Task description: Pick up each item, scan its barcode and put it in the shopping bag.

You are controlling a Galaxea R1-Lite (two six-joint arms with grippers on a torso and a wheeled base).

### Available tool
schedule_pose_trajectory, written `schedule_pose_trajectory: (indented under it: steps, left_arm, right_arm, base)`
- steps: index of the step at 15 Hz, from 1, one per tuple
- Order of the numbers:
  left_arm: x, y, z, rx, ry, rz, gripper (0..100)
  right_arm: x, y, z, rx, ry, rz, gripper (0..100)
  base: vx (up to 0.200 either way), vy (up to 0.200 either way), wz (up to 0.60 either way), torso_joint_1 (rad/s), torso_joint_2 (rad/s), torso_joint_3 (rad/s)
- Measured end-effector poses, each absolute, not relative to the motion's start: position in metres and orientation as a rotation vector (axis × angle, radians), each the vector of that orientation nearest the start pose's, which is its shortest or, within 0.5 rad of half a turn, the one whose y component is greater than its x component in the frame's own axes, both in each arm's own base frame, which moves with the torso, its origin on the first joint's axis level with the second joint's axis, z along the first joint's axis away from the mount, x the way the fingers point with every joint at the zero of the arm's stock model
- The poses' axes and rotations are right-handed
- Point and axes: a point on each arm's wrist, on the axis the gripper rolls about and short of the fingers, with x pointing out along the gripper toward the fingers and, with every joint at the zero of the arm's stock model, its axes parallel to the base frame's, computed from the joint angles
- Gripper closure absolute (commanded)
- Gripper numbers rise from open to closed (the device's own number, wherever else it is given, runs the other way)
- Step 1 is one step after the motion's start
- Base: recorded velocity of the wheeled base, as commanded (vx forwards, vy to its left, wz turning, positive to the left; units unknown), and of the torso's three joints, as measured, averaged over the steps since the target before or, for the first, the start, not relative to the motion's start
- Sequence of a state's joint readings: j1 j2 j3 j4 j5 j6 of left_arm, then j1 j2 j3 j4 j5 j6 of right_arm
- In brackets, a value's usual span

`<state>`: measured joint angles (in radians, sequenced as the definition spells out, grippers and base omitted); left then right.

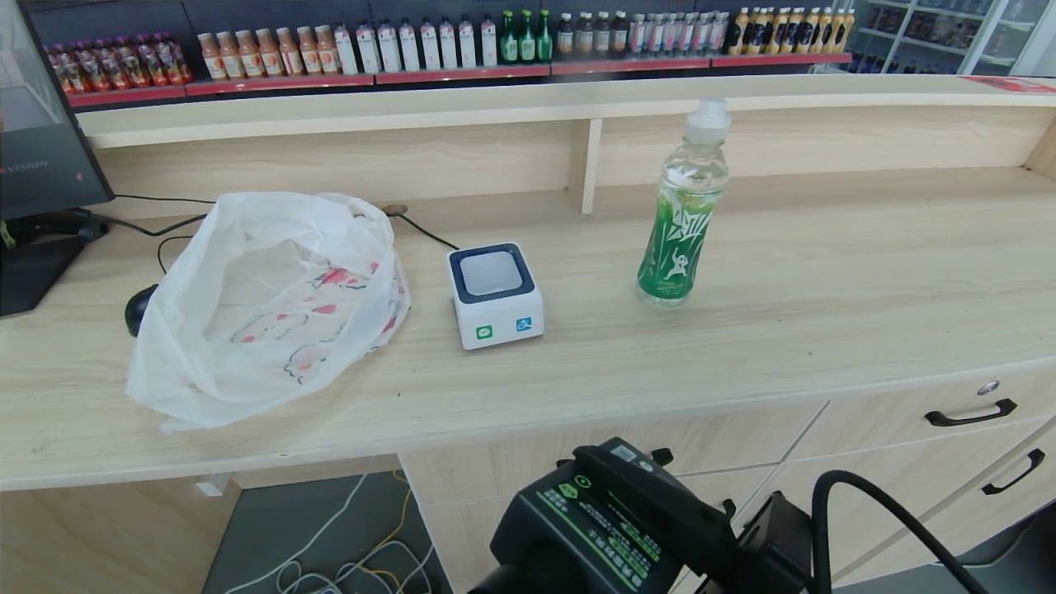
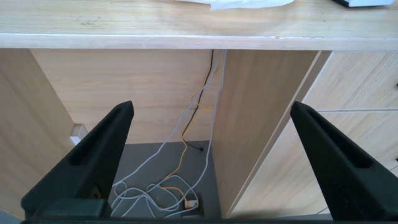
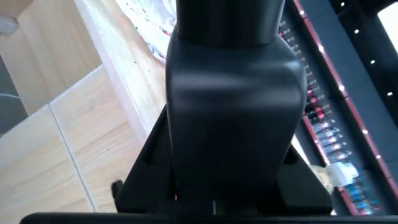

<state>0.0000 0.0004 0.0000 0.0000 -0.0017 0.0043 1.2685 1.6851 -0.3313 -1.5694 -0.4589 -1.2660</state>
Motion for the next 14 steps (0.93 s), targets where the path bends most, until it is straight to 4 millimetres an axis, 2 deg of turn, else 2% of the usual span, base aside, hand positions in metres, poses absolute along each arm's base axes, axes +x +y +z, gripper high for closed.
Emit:
schedule_pose_trajectory:
  steps: [8,11,14]
  left_arm:
    - [-0.023,0.000,0.075,0.004,0.000,-0.002,0]
    - [-0.023,0.000,0.075,0.004,0.000,-0.002,0]
    - [-0.023,0.000,0.075,0.004,0.000,-0.002,0]
  right_arm:
    - [0.085,0.227,0.186,-1.375,-0.795,0.394,100]
    - [0.083,0.227,0.192,-1.384,-0.825,0.369,100]
    - [0.079,0.226,0.198,-1.501,-0.888,0.304,100]
  base:
    - [0.000,0.000,0.00,0.000,0.00,0.000]
    - [0.000,0.000,0.00,0.000,0.00,0.000]
    - [0.000,0.000,0.00,0.000,0.00,0.000]
